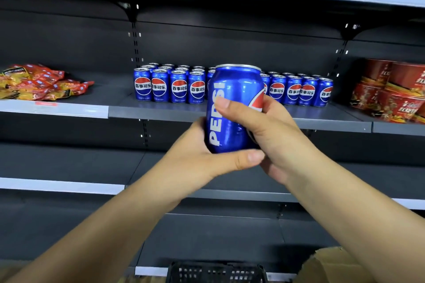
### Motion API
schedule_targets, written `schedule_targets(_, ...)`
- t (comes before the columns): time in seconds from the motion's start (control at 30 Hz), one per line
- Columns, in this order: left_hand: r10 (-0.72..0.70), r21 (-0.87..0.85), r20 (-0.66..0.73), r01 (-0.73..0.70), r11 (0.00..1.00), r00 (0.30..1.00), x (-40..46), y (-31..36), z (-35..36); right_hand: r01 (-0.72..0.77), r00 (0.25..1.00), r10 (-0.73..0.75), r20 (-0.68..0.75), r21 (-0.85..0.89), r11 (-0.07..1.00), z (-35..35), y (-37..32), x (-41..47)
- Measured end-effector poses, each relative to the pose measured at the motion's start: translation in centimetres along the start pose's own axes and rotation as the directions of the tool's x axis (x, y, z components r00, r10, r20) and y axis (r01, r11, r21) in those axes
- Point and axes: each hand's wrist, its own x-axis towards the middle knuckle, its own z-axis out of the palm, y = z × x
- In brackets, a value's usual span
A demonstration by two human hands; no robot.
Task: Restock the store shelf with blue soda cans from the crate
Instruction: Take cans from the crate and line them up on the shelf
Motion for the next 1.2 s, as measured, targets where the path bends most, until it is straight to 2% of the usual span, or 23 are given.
schedule_targets(0.17, 0.041, -0.074, -0.019, -0.042, 0.996, 0.999, 0.3, -0.8, -0.2, -0.019, 0.999, 0.023, 0.043, -0.099, 0.995, 0.3, -0.3, 0.3)
schedule_targets(0.37, 0.027, -0.260, 0.130, 0.008, 0.966, 0.991, -0.3, -0.9, -1.2, -0.069, 0.945, 0.065, 0.320, 0.003, 0.998, -0.9, -1.5, 1.0)
schedule_targets(0.5, -0.060, -0.257, 0.113, 0.088, 0.962, 0.992, -0.2, -1.5, -1.2, -0.061, 0.971, 0.052, 0.232, 0.033, 0.998, -1.0, -0.4, 1.1)
schedule_targets(0.6, -0.085, -0.158, 0.056, 0.093, 0.983, 0.995, 0.0, -1.9, -0.8, -0.009, 0.994, 0.013, 0.112, -0.033, 0.999, -0.8, 0.4, 1.1)
schedule_targets(0.77, -0.056, 0.111, -0.218, 0.082, 0.990, 0.974, 0.1, -3.8, 1.0, 0.026, 1.000, -0.025, 0.013, -0.091, 0.996, -1.1, 1.4, 1.6)
schedule_targets(0.87, -0.022, 0.164, -0.296, 0.073, 0.984, 0.955, 0.5, -4.4, 1.6, -0.001, 1.000, -0.002, -0.030, -0.085, 0.996, -1.7, 1.9, 2.2)
schedule_targets(0.97, -0.032, 0.117, -0.306, 0.071, 0.991, 0.951, 1.3, -5.0, 2.2, -0.034, 0.999, 0.034, 0.002, -0.155, 0.987, -3.0, 2.1, 2.5)
schedule_targets(1.1, -0.025, 0.080, -0.320, 0.053, 0.995, 0.947, 2.4, -6.4, 2.9, -0.126, 0.979, 0.169, 0.109, -0.325, 0.937, -5.2, 2.4, 2.4)
schedule_targets(1.2, -0.003, 0.074, -0.356, 0.032, 0.997, 0.935, 3.5, -7.4, 3.1, -0.133, 0.961, 0.218, 0.173, -0.401, 0.906, -6.4, 3.2, 2.7)
